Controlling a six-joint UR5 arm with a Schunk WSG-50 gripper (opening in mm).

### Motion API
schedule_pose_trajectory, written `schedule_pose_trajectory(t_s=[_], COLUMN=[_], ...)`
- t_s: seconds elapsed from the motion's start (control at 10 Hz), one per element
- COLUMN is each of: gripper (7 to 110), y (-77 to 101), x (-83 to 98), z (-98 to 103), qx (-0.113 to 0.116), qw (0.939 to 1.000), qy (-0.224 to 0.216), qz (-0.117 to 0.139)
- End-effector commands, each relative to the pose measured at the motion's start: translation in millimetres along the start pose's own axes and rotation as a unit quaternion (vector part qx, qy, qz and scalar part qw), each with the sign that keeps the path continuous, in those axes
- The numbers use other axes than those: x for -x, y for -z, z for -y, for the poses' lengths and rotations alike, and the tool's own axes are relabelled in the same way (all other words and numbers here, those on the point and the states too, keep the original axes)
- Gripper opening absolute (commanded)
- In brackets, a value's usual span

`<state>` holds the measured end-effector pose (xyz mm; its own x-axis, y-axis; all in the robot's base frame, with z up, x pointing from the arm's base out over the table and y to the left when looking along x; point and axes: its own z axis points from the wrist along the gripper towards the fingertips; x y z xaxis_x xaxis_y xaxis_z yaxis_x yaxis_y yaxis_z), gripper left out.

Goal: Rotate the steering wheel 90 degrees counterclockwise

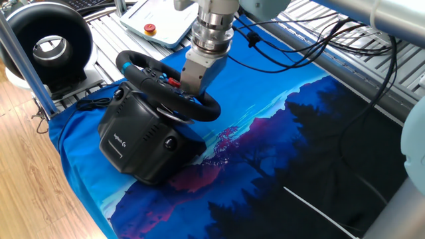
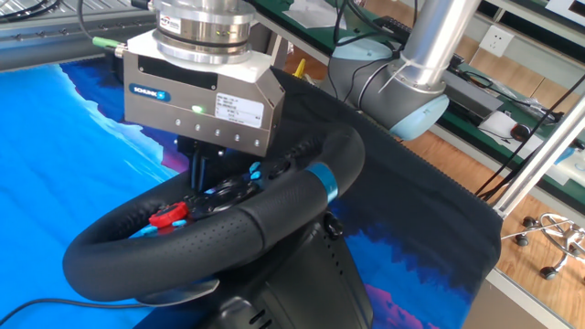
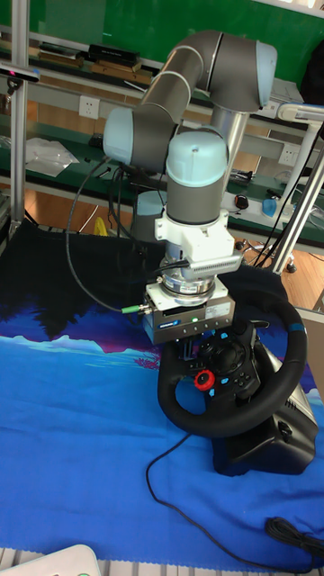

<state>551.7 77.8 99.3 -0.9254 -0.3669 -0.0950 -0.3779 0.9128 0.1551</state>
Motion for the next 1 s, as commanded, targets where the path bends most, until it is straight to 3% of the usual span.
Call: schedule_pose_trajectory(t_s=[0.0,0.2,0.6,0.8,0.9], gripper=[7,7,7,7,7], y=[1.8,1.6,1.1,7.2,16.4], x=[12.0,26.6,49.0,65.0,78.2], z=[-3,-1,-14,-11,-15], qx=[-0.006,-0.017,-0.005,-0.006,0.006], qw=[0.9998,0.9986,0.9943,0.9882,0.9824], qy=[0.006,0.013,0.043,0.073,0.092], qz=[0.019,0.048,0.097,0.134,0.163])
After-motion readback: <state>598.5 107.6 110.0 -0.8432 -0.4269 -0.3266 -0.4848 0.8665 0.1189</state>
